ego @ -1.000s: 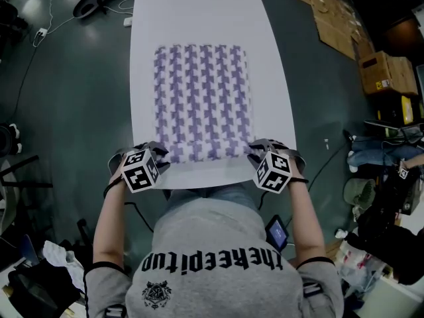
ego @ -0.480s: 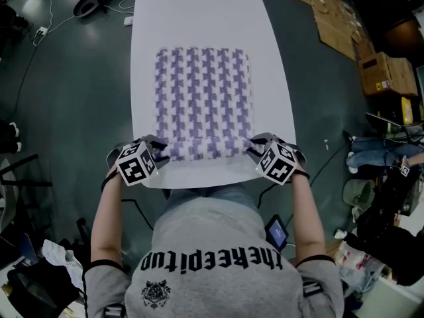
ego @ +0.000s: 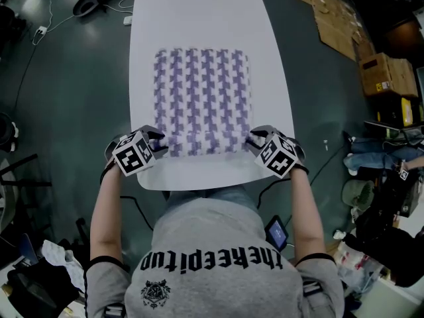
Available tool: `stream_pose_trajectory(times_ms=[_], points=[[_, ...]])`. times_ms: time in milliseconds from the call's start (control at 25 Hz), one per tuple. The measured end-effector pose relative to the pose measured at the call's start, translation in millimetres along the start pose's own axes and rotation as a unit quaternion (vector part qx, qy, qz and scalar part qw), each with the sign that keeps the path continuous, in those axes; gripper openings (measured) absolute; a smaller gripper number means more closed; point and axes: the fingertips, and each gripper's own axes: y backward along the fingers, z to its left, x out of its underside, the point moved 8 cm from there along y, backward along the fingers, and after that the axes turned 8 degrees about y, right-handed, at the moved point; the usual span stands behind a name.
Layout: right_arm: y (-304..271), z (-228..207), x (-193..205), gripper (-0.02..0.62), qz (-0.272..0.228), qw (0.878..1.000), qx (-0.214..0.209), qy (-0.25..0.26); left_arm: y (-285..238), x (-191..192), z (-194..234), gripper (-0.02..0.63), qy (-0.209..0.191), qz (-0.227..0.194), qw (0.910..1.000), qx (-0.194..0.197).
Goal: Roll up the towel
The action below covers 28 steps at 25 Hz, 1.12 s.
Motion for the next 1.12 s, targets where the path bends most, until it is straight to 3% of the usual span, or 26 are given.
stream_pose_trajectory(times_ms=[600,920,1120], points=[[-17.0,-32.3,-14.1,0.106,-0.002,0.999,0.051,-0.008,2.9,-3.5,38.8,0.132,0.020,-0.019,0.9981,-0.055],[-19.7,-35.3,-6.7,0.106,0.004,0.998,0.057,-0.011,29.3,-23.2,10.2,0.133,-0.033,-0.054,0.9939,-0.090],[-21.9,-35.3,-6.8,0.106,0.007,0.998,0.060,-0.011,5.6,-9.7,-16.3,0.182,-0.071,0.005,0.9932,-0.093]])
